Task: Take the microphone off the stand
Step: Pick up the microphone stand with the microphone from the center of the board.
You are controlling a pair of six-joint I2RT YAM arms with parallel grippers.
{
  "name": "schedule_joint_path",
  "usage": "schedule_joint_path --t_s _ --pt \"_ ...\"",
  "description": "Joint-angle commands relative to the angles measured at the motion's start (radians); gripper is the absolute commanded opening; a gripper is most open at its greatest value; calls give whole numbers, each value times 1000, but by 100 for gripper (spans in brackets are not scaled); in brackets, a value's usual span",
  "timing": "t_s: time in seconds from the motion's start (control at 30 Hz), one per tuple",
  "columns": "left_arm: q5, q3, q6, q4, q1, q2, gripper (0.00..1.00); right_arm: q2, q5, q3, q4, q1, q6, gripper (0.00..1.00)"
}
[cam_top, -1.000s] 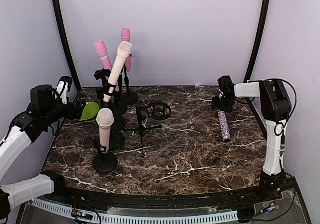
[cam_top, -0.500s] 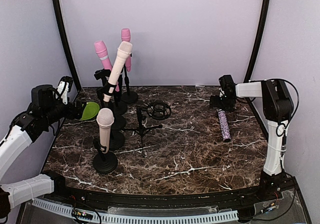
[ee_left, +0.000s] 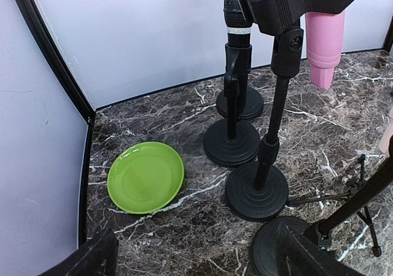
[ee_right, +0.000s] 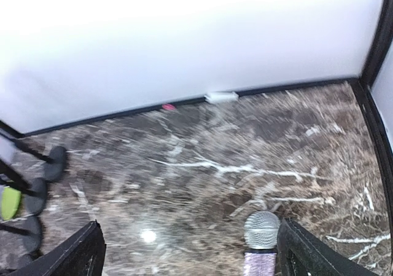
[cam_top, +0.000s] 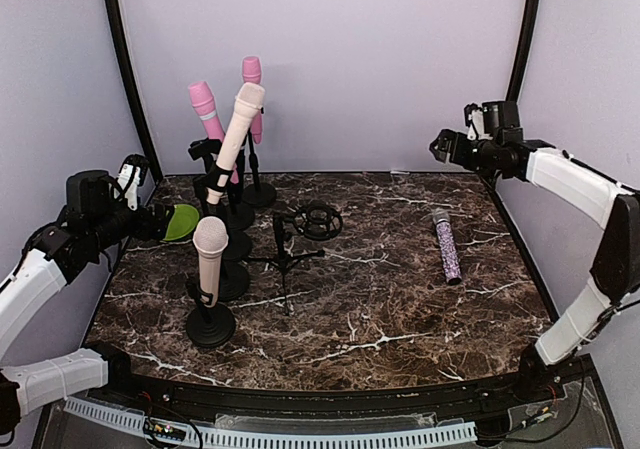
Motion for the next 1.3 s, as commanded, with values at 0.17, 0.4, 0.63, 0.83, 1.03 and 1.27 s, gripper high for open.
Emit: schedule_joint_path --t_s 0.17,0.4,0.63,0.83,1.03,1.27 --pt "8 -16 10 28 6 7 91 -302 -107 -66 96 266 -36 99" --pt "8 -18 7 26 6 -4 91 -394 -166 -69 175 456 -27 99" --pt "25 -19 -2 26 7 -13 91 -328 -200 -28 223 734 -135 99" --pt "27 -18 -4 23 6 -19 91 -155 -16 85 159 926 -232 99" --pt "25 -20 -5 23 6 -28 91 -6 116 116 318 1063 -216 99" --pt "33 -19 -8 21 6 -35 91 168 290 249 322 1147 -213 99"
